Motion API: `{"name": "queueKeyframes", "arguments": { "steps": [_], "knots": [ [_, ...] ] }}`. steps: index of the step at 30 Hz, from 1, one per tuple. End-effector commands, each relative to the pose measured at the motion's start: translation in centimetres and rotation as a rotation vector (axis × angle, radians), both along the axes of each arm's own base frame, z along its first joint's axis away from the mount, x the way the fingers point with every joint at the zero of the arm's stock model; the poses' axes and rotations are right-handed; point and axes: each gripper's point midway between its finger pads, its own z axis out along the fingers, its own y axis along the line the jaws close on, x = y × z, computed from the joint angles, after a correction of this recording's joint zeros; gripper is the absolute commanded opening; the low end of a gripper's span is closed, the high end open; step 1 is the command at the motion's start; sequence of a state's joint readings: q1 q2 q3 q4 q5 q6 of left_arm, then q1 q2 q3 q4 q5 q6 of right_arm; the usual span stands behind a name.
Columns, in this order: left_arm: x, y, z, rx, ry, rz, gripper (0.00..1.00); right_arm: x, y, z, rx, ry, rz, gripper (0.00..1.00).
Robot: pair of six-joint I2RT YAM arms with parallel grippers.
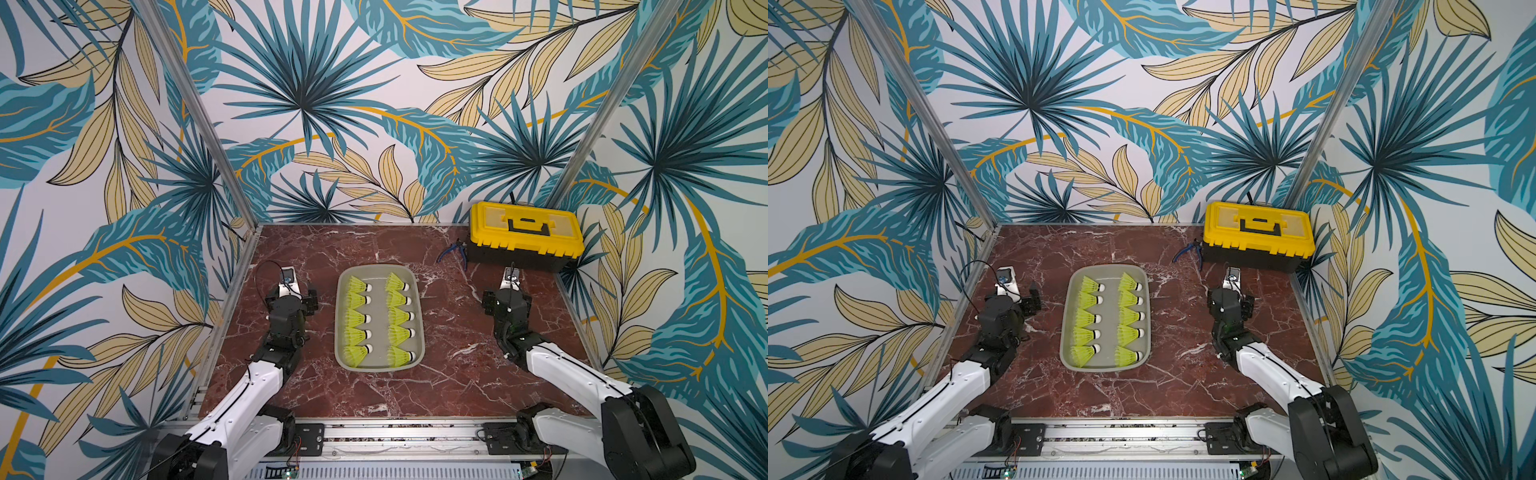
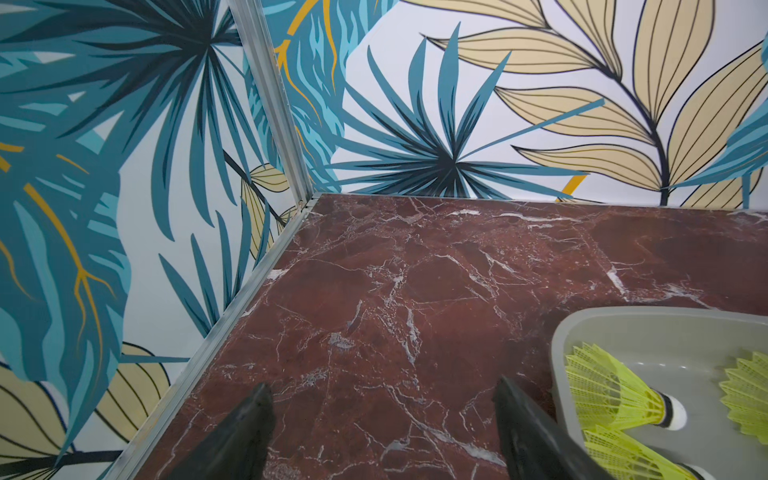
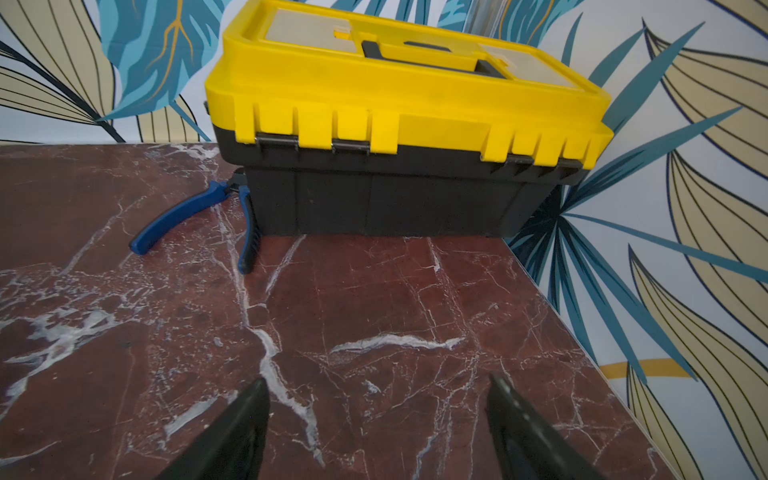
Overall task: Put the shuttlecocks into the storage box
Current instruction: Reset both arms
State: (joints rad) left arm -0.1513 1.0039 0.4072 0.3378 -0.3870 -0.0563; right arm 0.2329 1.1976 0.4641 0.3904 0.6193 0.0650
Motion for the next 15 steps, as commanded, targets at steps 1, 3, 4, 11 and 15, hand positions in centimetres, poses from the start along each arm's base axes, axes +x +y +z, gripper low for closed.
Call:
{"name": "queueKeyframes", "arguments": {
  "steps": [1, 3, 4, 11, 15],
  "knots": [
    [0.6, 0.3, -1.2, -0.029, 0.0, -0.035, 0.89, 0.6, -0.1, -0.5, 0.059, -0.035, 0.025, 0.83],
    [1.0, 0.8, -1.9, -0.049, 0.006, -0.034, 0.92, 0.8, -0.3, -0.8, 0.079, -0.05, 0.03, 0.83],
    [1.2, 1.0, -2.3, -0.058, 0.01, -0.035, 0.93, 1.0, -0.4, -0.9, 0.088, -0.061, 0.036, 0.83],
    [2.4, 1.3, -4.1, -0.074, -0.024, -0.082, 1.0, 1.9, -0.9, -1.5, 0.113, -0.087, 0.065, 0.84],
    [2.9, 1.1, -4.3, -0.073, -0.045, -0.116, 1.0, 2.3, -1.3, -1.4, 0.115, -0.094, 0.074, 0.84]
  ]
}}
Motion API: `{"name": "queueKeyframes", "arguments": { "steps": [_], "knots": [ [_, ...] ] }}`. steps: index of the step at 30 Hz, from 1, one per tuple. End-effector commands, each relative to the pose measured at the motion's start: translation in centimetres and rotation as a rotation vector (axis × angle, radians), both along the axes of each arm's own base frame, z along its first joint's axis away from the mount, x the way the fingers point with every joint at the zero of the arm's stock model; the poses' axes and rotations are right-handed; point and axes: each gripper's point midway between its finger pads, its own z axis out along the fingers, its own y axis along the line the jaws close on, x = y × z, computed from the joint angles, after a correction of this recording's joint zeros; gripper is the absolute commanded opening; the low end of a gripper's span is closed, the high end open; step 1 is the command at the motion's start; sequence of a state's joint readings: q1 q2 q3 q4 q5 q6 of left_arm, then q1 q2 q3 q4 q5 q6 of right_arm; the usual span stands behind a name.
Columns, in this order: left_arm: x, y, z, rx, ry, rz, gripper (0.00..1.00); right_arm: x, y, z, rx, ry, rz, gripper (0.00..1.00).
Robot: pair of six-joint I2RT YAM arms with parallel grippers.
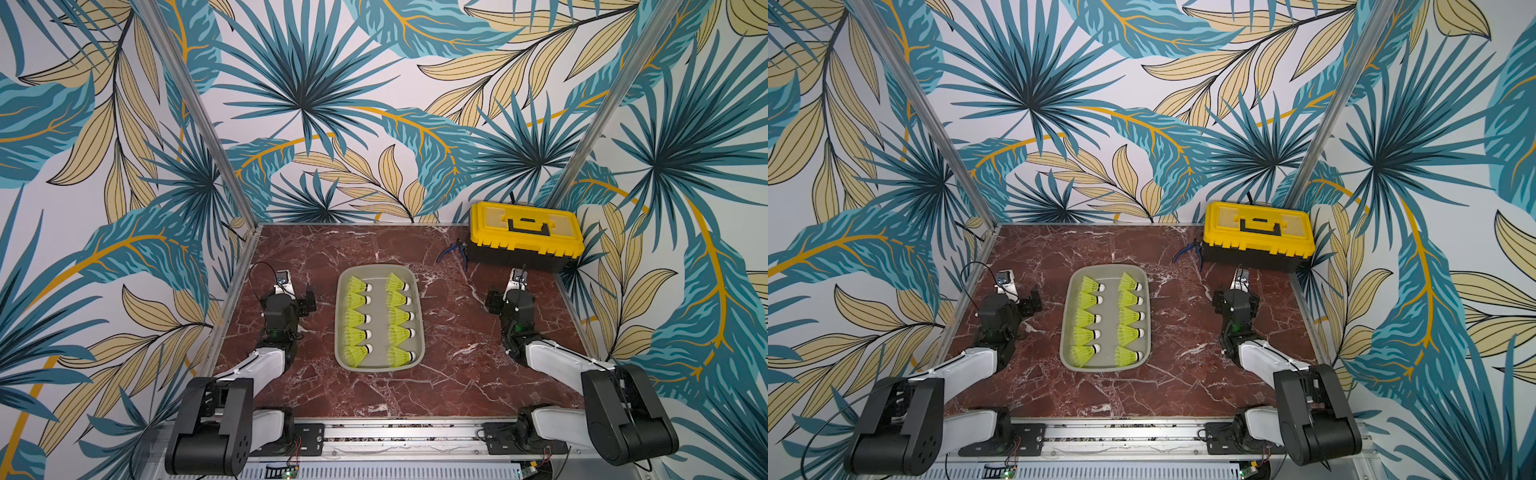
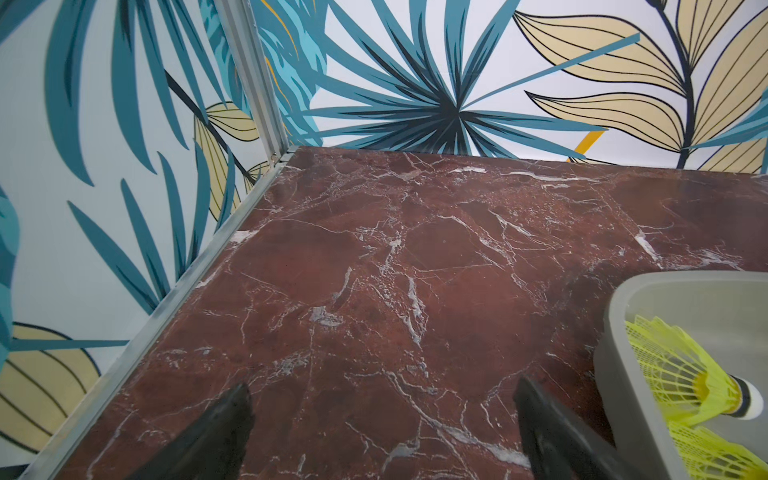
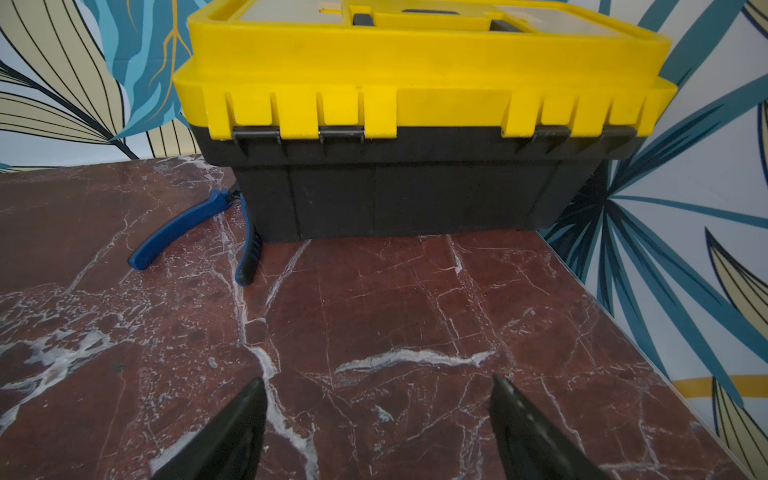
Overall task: Put the shuttlecocks into the storage box
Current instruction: Reset both arms
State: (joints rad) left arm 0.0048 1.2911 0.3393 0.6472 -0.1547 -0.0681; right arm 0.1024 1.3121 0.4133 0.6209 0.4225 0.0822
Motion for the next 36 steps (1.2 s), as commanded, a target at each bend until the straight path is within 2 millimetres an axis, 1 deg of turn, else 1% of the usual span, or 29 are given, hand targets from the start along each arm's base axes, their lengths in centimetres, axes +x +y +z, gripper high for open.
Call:
{"name": "queueKeyframes", "arguments": {
  "steps": [1, 3, 4, 6, 8, 14, 17, 22, 26, 29, 31, 36],
  "knots": [
    [0.6, -0.5, 1.6, -0.009, -0.102, -0.054, 1.0, 0.6, 0.0, 0.4, 0.018, -0.041, 0.03, 0.84],
    [1.1, -0.4, 1.7, -0.009, -0.118, -0.06, 1.0, 0.8, -0.3, 0.3, 0.022, -0.057, 0.033, 0.84],
    [1.4, -0.9, 1.7, -0.013, -0.121, -0.094, 1.0, 0.9, -0.4, 0.2, 0.027, -0.065, 0.035, 0.84],
    [1.8, -1.0, 1.4, 0.0, -0.134, -0.11, 1.0, 1.2, -0.3, -0.3, 0.029, -0.065, 0.051, 0.84],
    [2.1, -1.3, 0.7, 0.004, -0.135, -0.131, 1.0, 1.5, -0.1, -0.8, 0.031, -0.054, 0.06, 0.84],
    [2.4, -1.8, -0.5, 0.01, -0.131, -0.167, 1.0, 2.1, 0.3, -2.1, 0.032, -0.039, 0.086, 0.84],
    [2.5, -2.1, -1.0, 0.007, -0.114, -0.18, 1.0, 2.0, 0.5, -2.2, 0.025, -0.044, 0.101, 0.86],
    [3.2, -0.7, -1.2, -0.005, -0.088, -0.098, 1.0, 2.2, 0.5, -2.3, 0.03, -0.032, 0.099, 0.88],
    [3.2, -0.7, -1.2, -0.002, -0.083, -0.097, 1.0, 2.2, 0.5, -2.3, 0.03, -0.03, 0.1, 0.99],
    [2.8, -0.4, -1.0, -0.001, -0.108, -0.08, 1.0, 2.2, 0.5, -2.3, 0.031, -0.03, 0.099, 1.0],
    [2.9, -0.2, -1.1, -0.002, -0.097, -0.071, 1.0, 2.2, 0.5, -2.3, 0.029, -0.029, 0.099, 1.0],
    [3.4, -1.1, -1.3, -0.001, -0.075, -0.123, 1.0, 2.2, 0.5, -2.3, 0.029, -0.03, 0.099, 1.0]
  ]
}}
